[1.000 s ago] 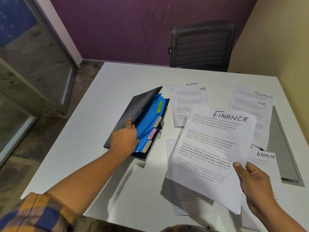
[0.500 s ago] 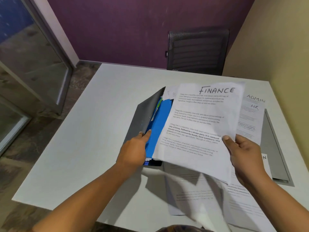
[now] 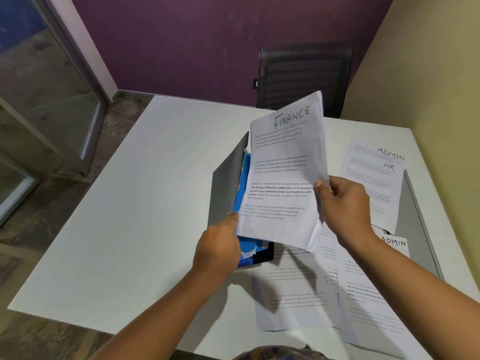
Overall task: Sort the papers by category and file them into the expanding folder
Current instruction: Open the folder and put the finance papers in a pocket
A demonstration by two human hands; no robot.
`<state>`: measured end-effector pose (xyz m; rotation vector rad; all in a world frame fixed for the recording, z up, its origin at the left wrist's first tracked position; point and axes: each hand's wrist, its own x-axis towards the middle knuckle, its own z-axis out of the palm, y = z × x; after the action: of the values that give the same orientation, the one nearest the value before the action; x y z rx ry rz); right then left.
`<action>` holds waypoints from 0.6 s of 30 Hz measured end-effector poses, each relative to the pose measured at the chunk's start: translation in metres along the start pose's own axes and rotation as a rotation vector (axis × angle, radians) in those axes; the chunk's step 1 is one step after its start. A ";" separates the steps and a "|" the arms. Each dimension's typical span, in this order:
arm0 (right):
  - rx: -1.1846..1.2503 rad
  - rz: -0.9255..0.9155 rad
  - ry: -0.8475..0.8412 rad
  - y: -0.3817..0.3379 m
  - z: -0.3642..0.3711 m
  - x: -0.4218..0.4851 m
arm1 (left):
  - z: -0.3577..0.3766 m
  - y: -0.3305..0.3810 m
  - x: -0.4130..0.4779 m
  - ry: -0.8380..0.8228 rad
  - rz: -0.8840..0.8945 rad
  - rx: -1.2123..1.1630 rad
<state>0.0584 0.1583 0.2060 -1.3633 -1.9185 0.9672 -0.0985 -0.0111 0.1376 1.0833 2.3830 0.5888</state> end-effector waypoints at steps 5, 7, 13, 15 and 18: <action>-0.184 -0.112 -0.054 -0.016 0.003 -0.002 | -0.002 0.002 -0.004 0.005 -0.020 -0.031; -0.238 -0.137 -0.039 -0.021 0.001 -0.001 | -0.004 0.004 -0.004 0.037 -0.001 0.019; -0.305 -0.091 -0.119 -0.025 0.001 -0.002 | -0.006 0.013 -0.006 0.045 -0.005 0.116; -0.306 -0.062 -0.167 -0.025 0.009 -0.001 | -0.004 0.016 -0.008 0.025 -0.002 0.124; -0.333 -0.054 -0.202 -0.025 0.023 0.000 | -0.003 0.021 -0.012 0.003 -0.020 0.110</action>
<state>0.0273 0.1481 0.2135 -1.4294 -2.3391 0.8093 -0.0812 -0.0080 0.1540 1.1043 2.4505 0.4568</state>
